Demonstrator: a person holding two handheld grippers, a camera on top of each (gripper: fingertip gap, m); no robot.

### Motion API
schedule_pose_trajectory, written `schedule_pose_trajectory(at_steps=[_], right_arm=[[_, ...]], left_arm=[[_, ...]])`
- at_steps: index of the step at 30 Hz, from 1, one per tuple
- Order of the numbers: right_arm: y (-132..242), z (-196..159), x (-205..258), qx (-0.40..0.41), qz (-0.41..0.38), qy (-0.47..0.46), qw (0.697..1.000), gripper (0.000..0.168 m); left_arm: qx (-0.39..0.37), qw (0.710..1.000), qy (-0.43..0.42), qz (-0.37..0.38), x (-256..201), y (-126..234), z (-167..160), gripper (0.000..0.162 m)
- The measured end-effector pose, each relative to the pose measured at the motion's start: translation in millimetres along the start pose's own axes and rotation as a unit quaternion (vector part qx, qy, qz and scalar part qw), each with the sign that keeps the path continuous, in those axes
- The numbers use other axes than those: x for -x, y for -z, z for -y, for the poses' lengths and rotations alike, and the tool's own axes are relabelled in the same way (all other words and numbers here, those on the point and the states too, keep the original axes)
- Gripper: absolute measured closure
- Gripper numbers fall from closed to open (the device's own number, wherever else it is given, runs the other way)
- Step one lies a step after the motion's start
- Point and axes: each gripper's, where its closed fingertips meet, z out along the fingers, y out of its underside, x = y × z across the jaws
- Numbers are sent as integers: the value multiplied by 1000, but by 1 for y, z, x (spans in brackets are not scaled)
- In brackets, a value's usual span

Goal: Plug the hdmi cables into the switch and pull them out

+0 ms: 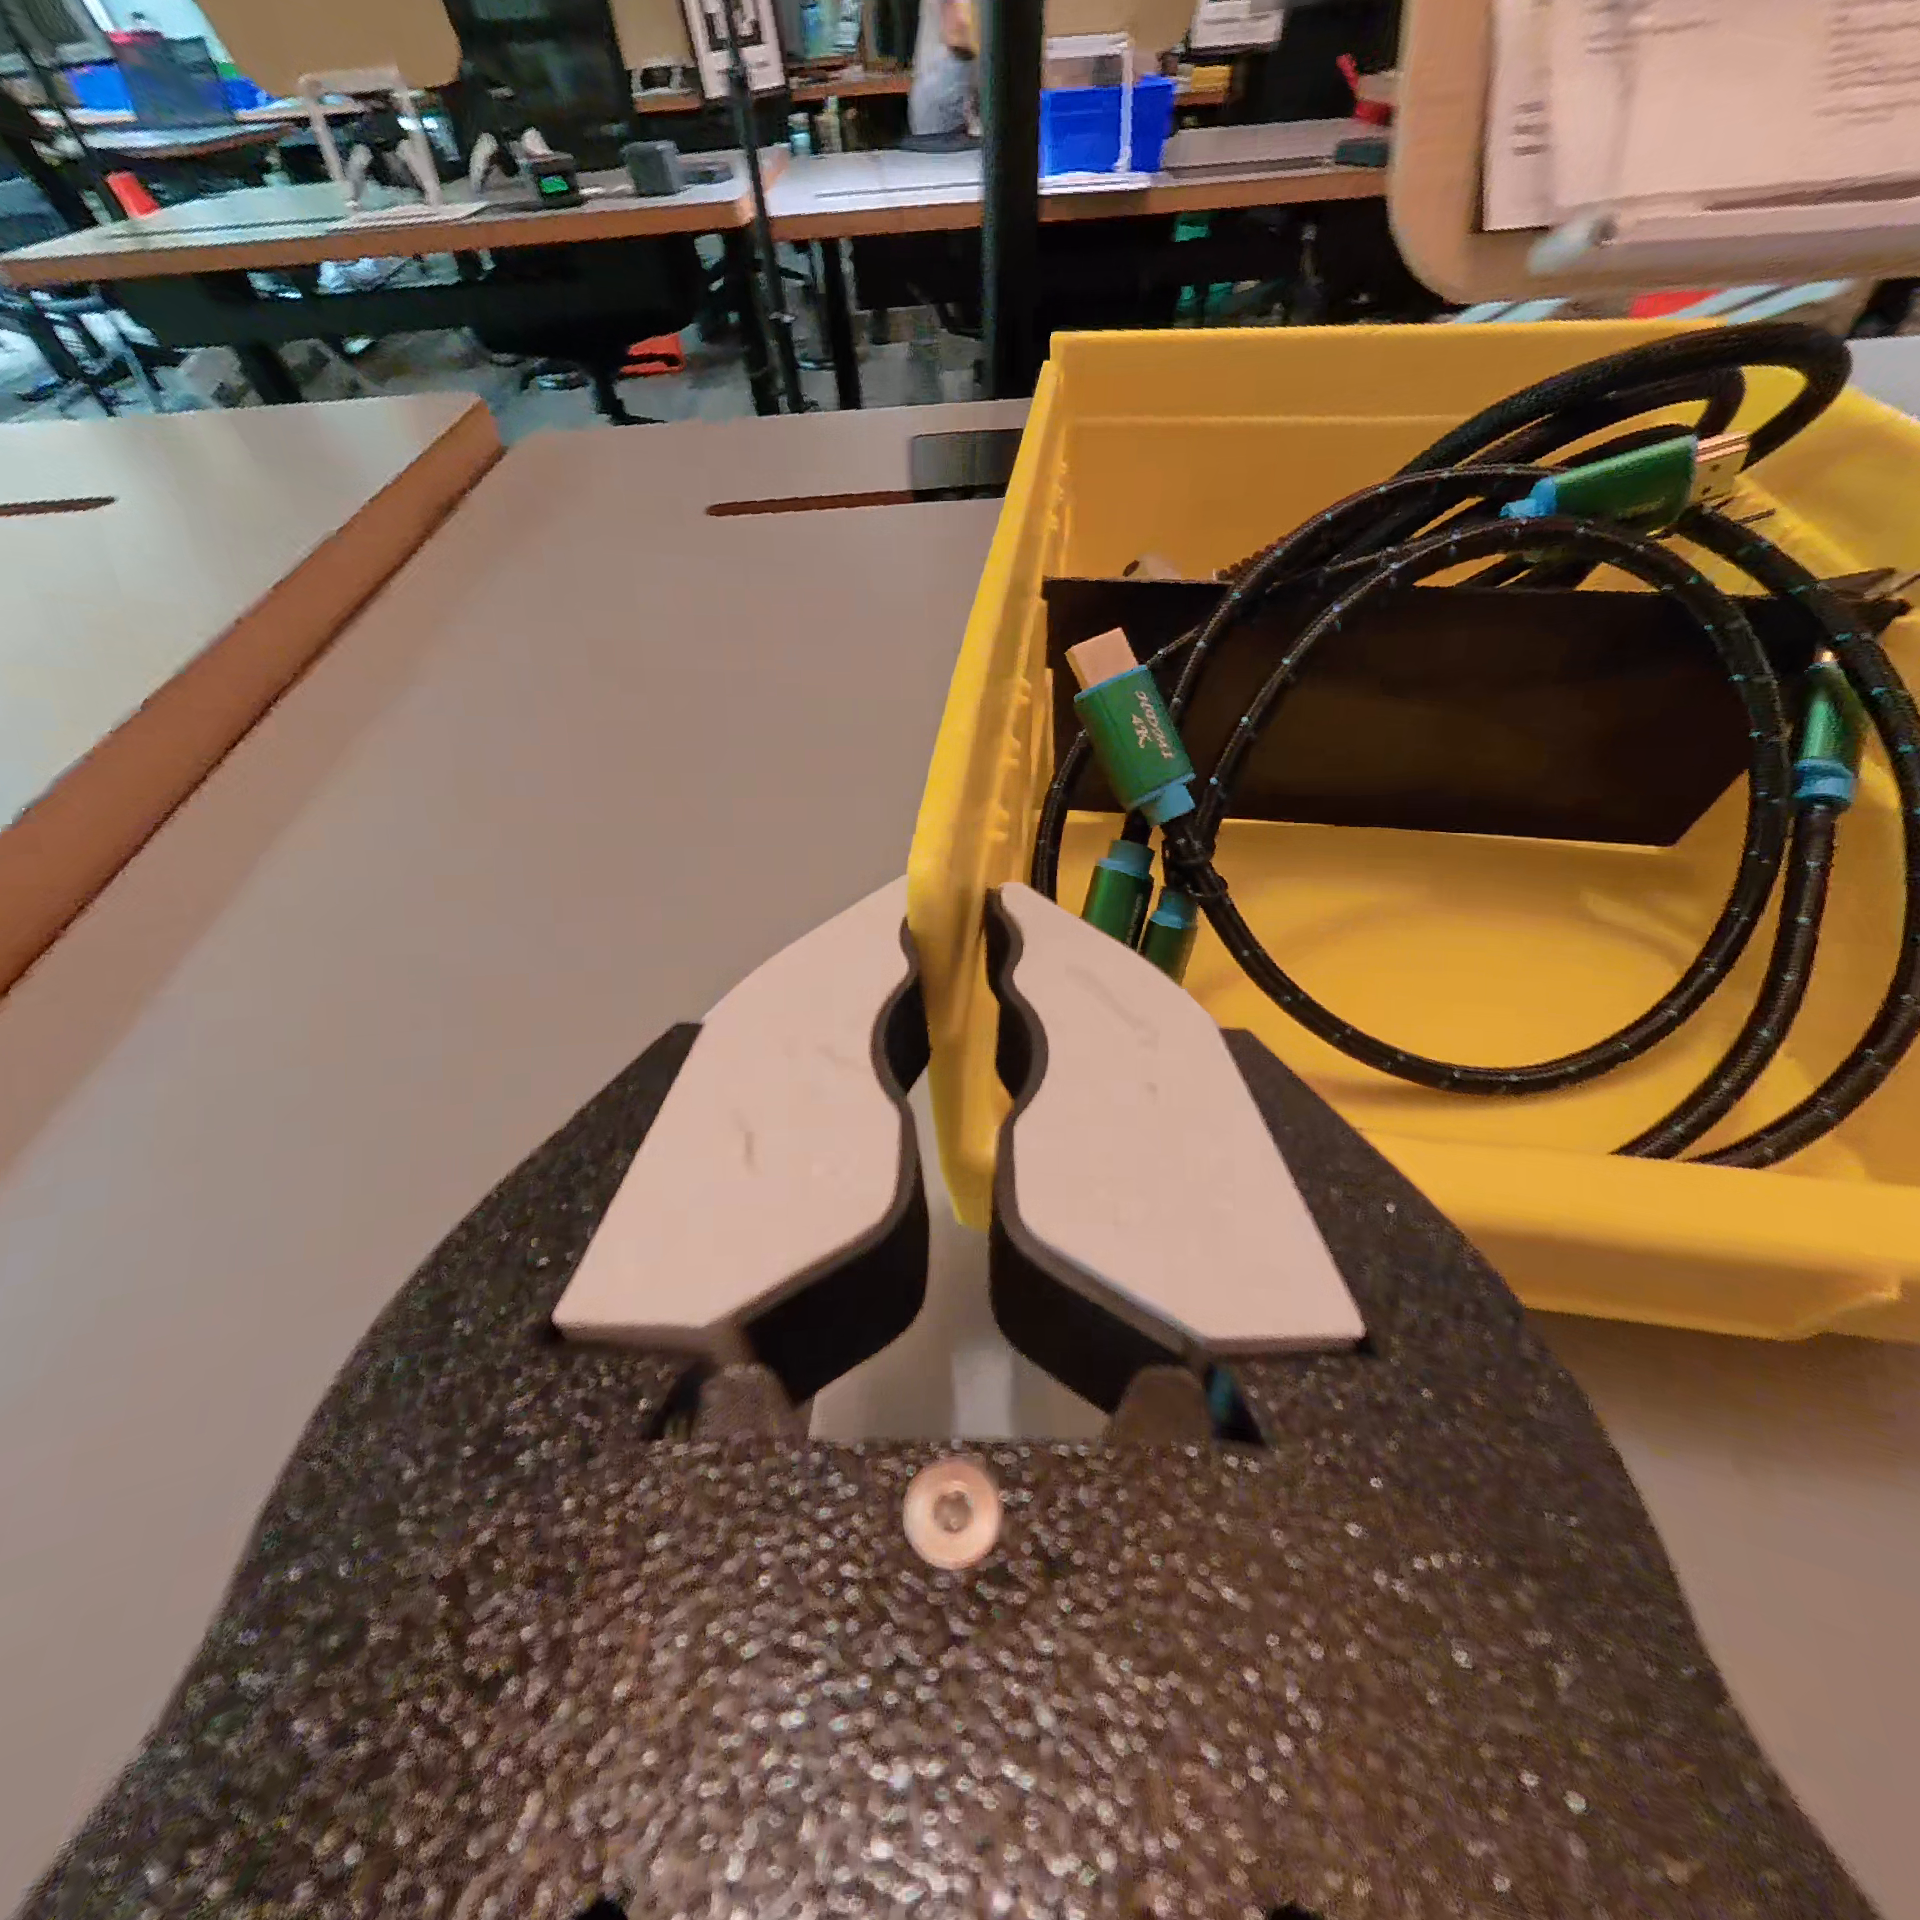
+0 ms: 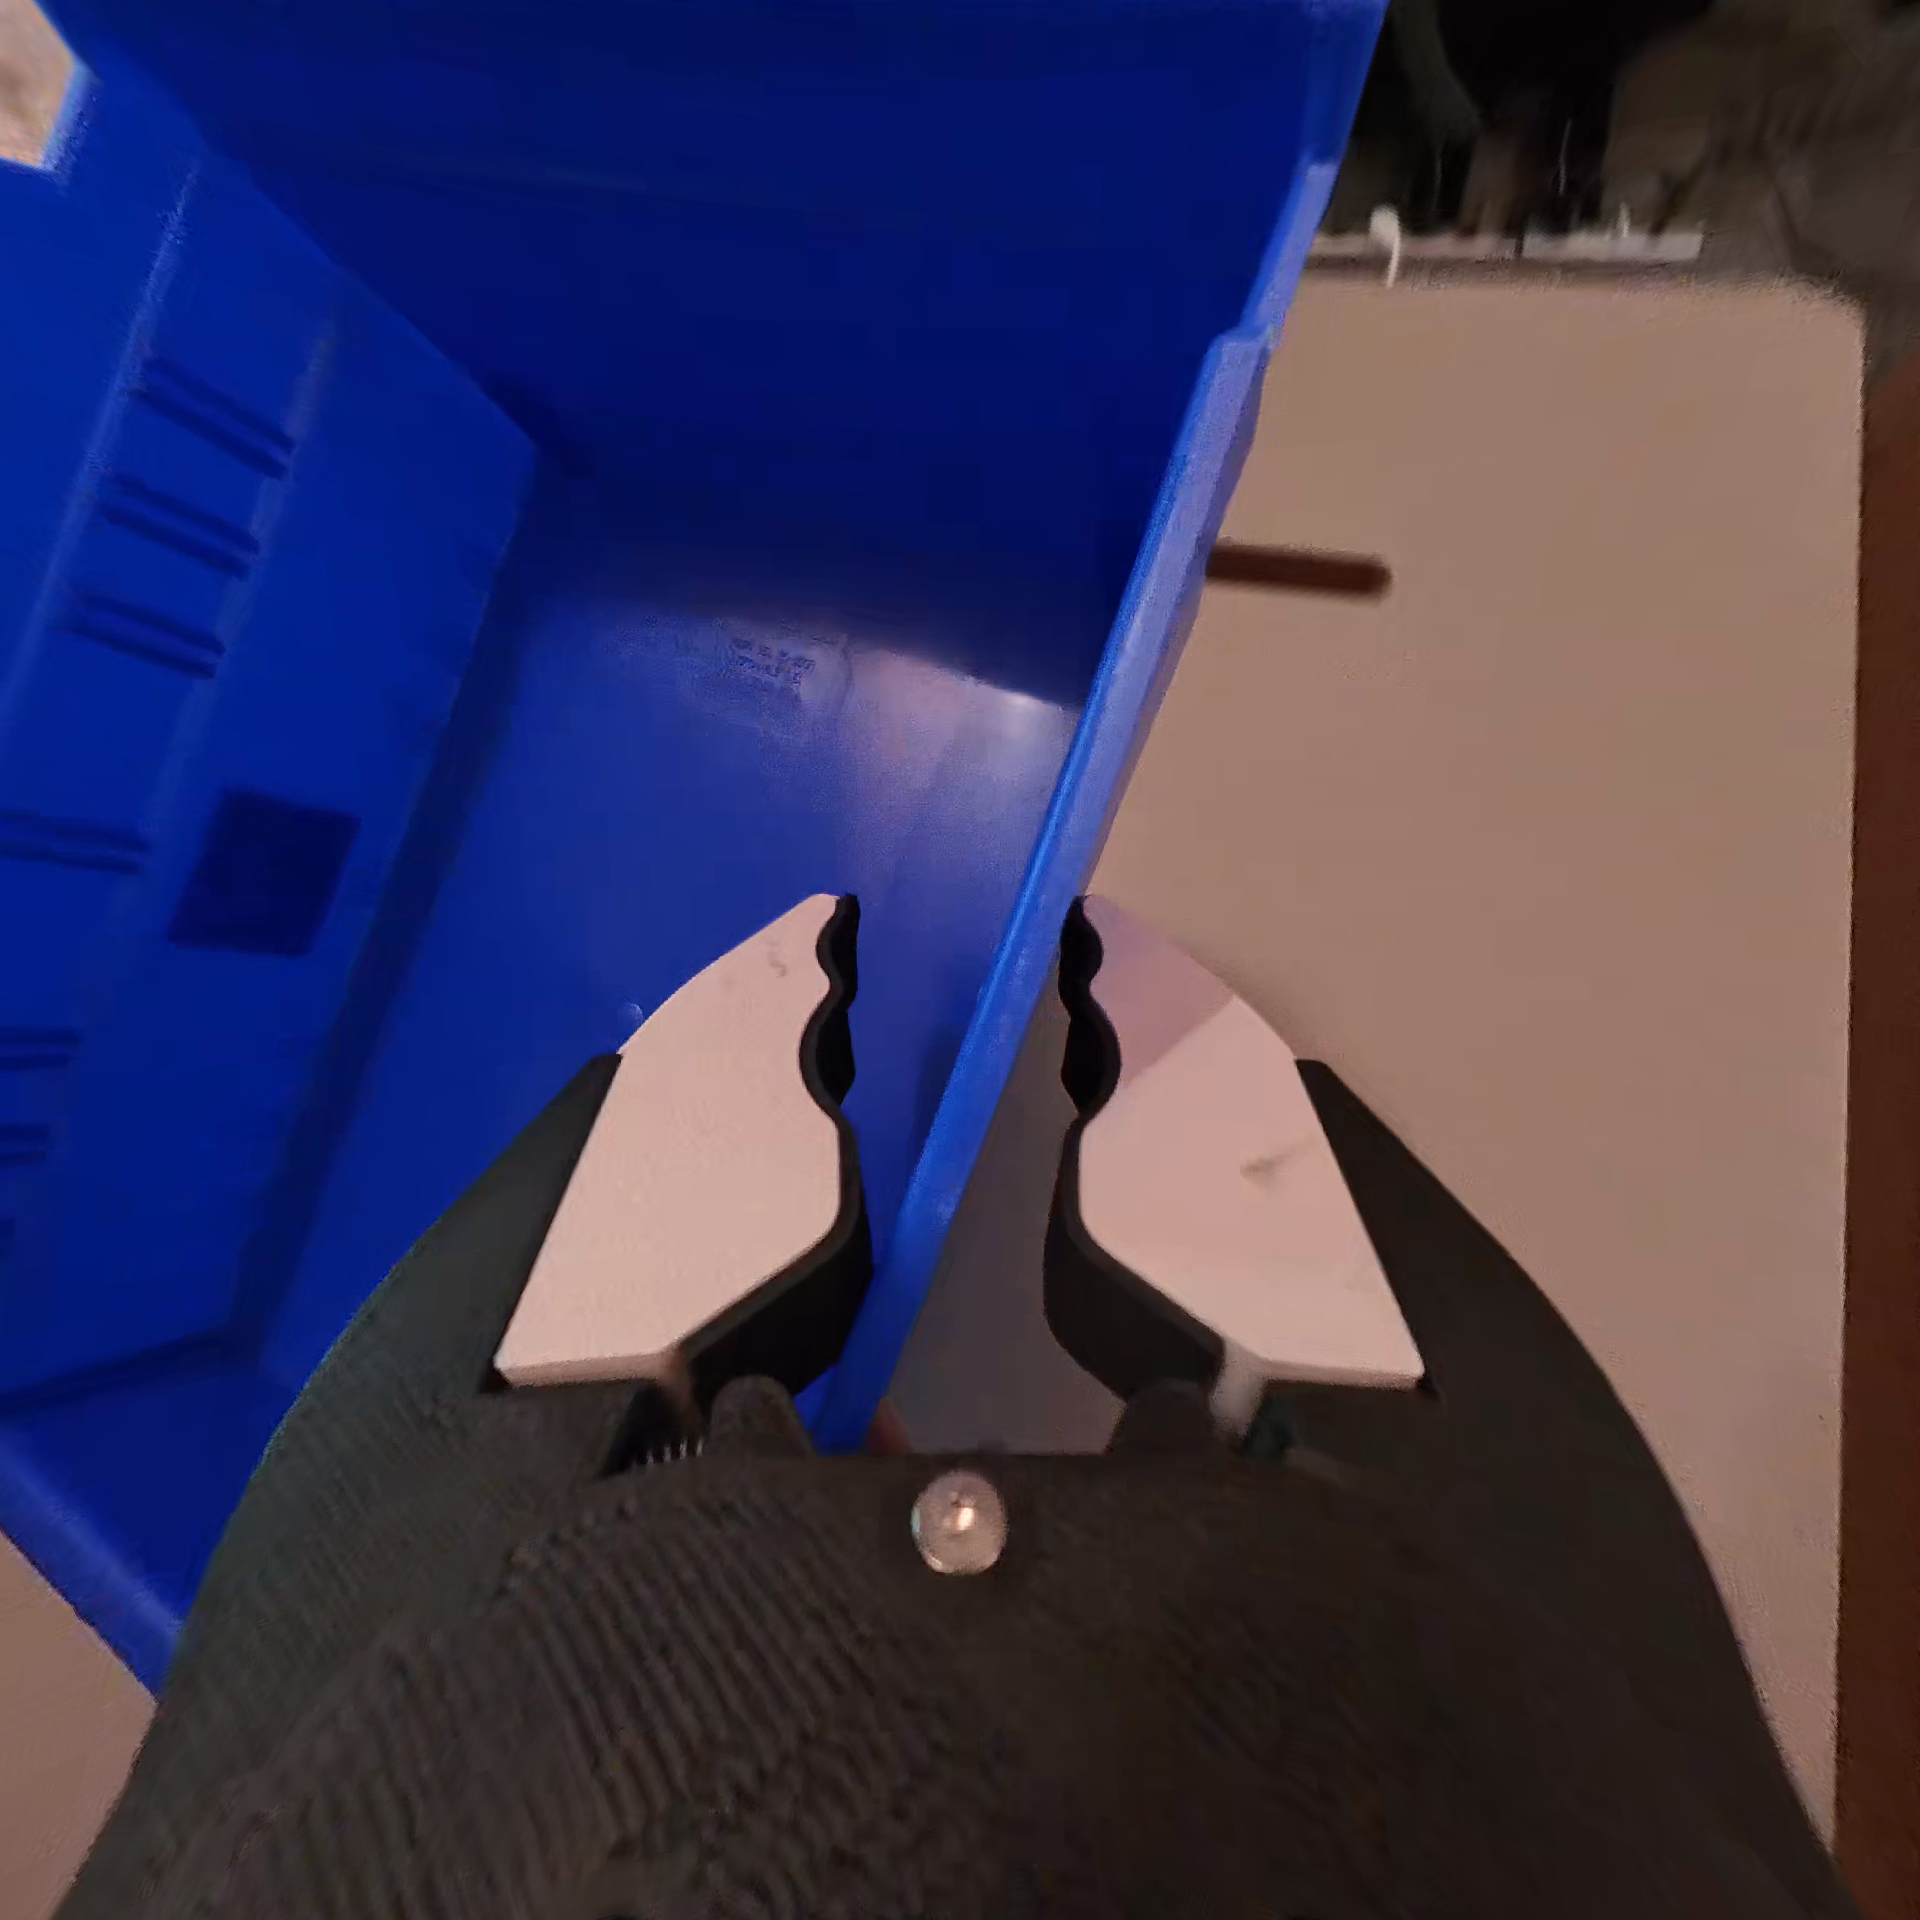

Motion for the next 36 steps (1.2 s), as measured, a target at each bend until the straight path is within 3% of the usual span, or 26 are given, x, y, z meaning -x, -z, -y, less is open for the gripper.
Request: schedule_pose_trajectory(at_steps=[5, 13, 16, 20, 23, 26, 28, 31, 36], right_arm=[[-17, -59, -57, 40, 3, -67, 997, 130], [-61, -93, -53, 110, 12, -25, 994, 130], [-67, -90, -48, 98, 28, -35, 994, 129], [-65, -94, -50, 136, 4, 51, 989, 130], [-52, -82, -65, 135, -89, 112, 980, 114], [-7, -38, -74, 53, -234, 164, 957, 89], [22, -11, -42, -21, -239, 172, 956, 88], [41, 13, 57, -143, -119, 205, 961, 87], [26, -9, 203, -194, 67, 280, 938, 92]], left_arm=[[2, 1000, 3, 12, 24, -20, 4, 154], [1, 1000, 4, 1, 48, -50, 11, 154], [1, 1000, 4, -2, 51, -54, 12, 154], [1, 1000, 2, -8, 53, -56, 13, 154], [19, 1000, -13, -2, 54, -54, 8, 153], [33, 997, -68, 28, 61, -44, 13, 129], [14, 996, -88, 23, 56, -34, 35, 121], [-27, 991, -129, -23, 26, -23, 80, 121], [18, 952, -285, -113, -52, -47, 118, 102]])
